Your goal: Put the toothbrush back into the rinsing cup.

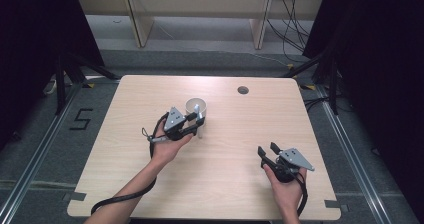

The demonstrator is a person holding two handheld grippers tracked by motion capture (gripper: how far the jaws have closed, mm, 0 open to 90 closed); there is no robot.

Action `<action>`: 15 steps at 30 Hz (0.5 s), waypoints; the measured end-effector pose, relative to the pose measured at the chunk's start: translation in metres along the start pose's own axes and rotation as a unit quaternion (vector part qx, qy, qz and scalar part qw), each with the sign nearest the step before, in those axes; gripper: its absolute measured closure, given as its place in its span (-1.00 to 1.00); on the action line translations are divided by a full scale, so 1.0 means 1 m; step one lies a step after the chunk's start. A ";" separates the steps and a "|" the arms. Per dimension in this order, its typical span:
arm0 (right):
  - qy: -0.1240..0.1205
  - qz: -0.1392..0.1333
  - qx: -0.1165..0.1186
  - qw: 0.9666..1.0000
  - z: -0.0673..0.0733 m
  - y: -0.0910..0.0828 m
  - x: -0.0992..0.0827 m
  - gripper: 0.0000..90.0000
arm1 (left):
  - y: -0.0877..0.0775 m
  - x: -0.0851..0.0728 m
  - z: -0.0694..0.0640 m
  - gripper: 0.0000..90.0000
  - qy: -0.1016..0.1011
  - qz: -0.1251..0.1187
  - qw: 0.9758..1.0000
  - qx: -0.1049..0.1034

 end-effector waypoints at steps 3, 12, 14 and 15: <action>0.005 0.003 -0.003 1.000 0.001 0.000 -0.001 0.05 | -0.003 0.001 0.000 0.16 0.008 0.002 1.000 0.000; -0.011 0.010 -0.012 1.000 -0.003 -0.001 -0.002 0.05 | -0.014 0.001 -0.003 -0.13 0.011 0.009 1.000 -0.003; 0.008 0.012 -0.005 1.000 0.001 -0.001 -0.003 0.05 | -0.018 0.002 -0.005 -0.18 0.016 0.011 1.000 -0.005; 0.004 0.011 -0.002 1.000 0.000 0.000 -0.003 0.04 | -0.022 0.000 -0.008 -0.19 0.002 0.016 1.000 -0.004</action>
Point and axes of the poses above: each handheld gripper's, and its own axes: y roughly forward along the jaws, x roughly out of its top, z roughly to its left, the point moved 9 cm from there along y, roughly forward along the jaws, and after that the axes turned 11 degrees about -x, right-handed, at the moved point
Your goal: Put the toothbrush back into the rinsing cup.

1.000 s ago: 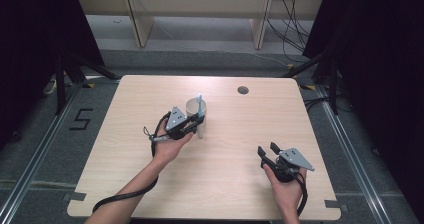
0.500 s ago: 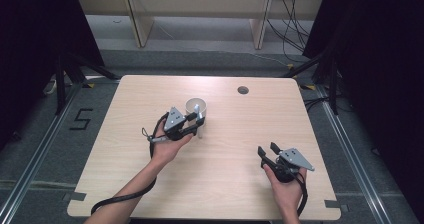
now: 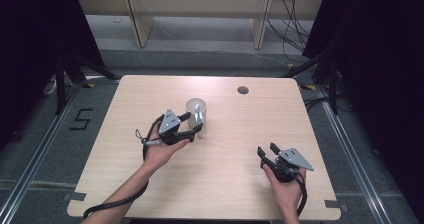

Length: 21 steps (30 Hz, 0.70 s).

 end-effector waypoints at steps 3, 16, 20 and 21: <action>0.005 0.000 -0.006 1.000 0.000 -0.001 0.000 0.04 | -0.006 0.000 0.000 -0.19 0.008 0.004 1.000 -0.005; -0.008 -0.005 -0.004 1.000 -0.002 0.001 0.000 0.03 | -0.036 -0.006 0.008 -0.20 0.023 0.028 0.999 0.006; 0.001 -0.003 -0.001 1.000 0.000 0.002 -0.001 0.03 | -0.047 -0.011 0.010 -0.20 0.021 0.030 0.999 0.011; 0.001 -0.004 -0.005 1.000 -0.001 0.002 0.000 0.03 | -0.052 -0.014 0.011 -0.20 0.017 0.029 0.999 0.012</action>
Point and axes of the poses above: each handheld gripper's, and its own axes: y roughly forward along the jaws, x roughly out of its top, z roughly to its left, the point moved 9 cm from there along y, roughly forward along the jaws, and after that the axes turned 11 degrees about -x, right-handed, at the moved point
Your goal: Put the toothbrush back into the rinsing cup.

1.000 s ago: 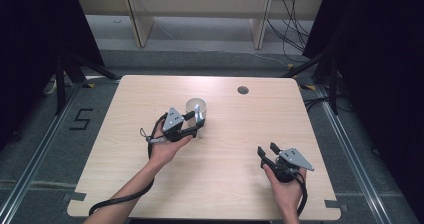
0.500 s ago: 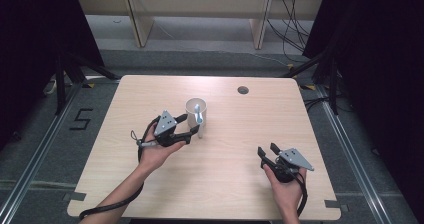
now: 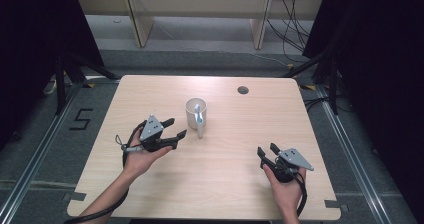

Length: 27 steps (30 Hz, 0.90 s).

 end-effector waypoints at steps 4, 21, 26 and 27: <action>0.007 0.006 0.001 1.000 0.002 -0.001 -0.001 0.03 | -0.012 -0.008 0.002 -0.20 -0.008 0.003 1.000 0.008; -0.015 0.000 -0.009 1.000 0.000 0.001 -0.001 0.01 | -0.049 -0.043 0.014 -0.20 -0.029 0.004 0.999 0.044; -0.013 -0.002 -0.008 1.000 0.000 0.002 -0.001 0.01 | -0.059 -0.052 0.018 -0.20 -0.032 0.004 0.998 0.051; -0.011 0.001 -0.005 1.000 0.001 0.001 -0.002 0.01 | -0.062 -0.054 0.019 -0.20 -0.032 0.008 0.998 0.055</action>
Point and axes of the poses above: each handheld gripper's, and its own axes: y roughly forward along the jaws, x roughly out of its top, z roughly to its left, the point moved 9 cm from there along y, roughly forward along the jaws, and after that the axes turned 11 degrees about -x, right-handed, at the moved point
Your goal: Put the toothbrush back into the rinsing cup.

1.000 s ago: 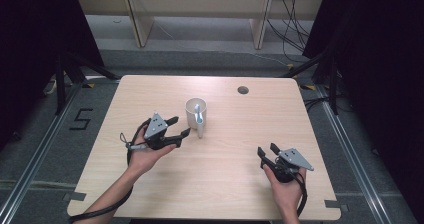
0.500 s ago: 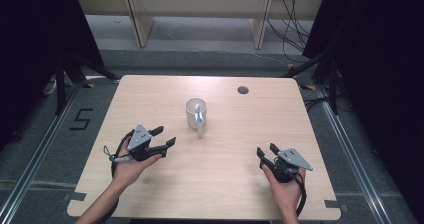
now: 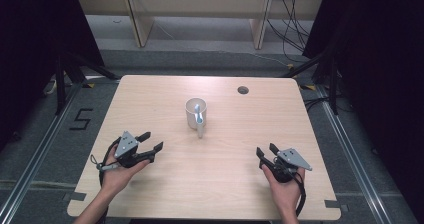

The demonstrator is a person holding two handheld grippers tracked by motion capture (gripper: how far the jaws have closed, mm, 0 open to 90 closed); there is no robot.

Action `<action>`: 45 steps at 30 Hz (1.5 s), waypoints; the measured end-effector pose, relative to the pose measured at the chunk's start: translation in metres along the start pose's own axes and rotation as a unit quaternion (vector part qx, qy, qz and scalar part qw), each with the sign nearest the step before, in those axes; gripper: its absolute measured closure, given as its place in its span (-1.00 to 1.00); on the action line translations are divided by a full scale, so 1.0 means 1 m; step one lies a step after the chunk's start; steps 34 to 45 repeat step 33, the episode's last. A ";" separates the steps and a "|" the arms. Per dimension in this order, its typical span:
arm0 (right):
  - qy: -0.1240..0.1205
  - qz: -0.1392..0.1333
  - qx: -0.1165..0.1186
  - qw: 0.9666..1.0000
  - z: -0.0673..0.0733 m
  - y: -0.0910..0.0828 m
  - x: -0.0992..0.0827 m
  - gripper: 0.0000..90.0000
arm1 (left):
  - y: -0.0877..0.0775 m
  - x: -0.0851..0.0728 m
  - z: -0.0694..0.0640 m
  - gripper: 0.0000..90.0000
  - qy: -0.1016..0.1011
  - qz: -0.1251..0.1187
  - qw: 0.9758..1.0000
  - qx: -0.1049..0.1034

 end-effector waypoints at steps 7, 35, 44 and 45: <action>0.006 0.008 0.003 1.000 0.003 0.000 -0.002 0.01 | -0.010 -0.010 0.003 -0.20 -0.004 -0.005 1.000 0.007; -0.008 0.007 0.001 1.000 0.004 0.000 -0.002 0.01 | -0.032 -0.030 0.010 -0.20 -0.018 -0.032 0.999 0.034; -0.008 0.007 0.001 1.000 0.004 0.000 -0.002 0.01 | -0.032 -0.030 0.010 -0.20 -0.018 -0.032 0.999 0.034; -0.008 0.007 0.001 1.000 0.004 0.000 -0.002 0.01 | -0.032 -0.030 0.010 -0.20 -0.018 -0.032 0.999 0.034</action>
Point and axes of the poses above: each handheld gripper's, and its own axes: y roughly forward along the jaws, x roughly out of its top, z roughly to its left, the point moved 9 cm from there along y, roughly forward along the jaws, and after that the axes turned 11 degrees about -x, right-handed, at the moved point
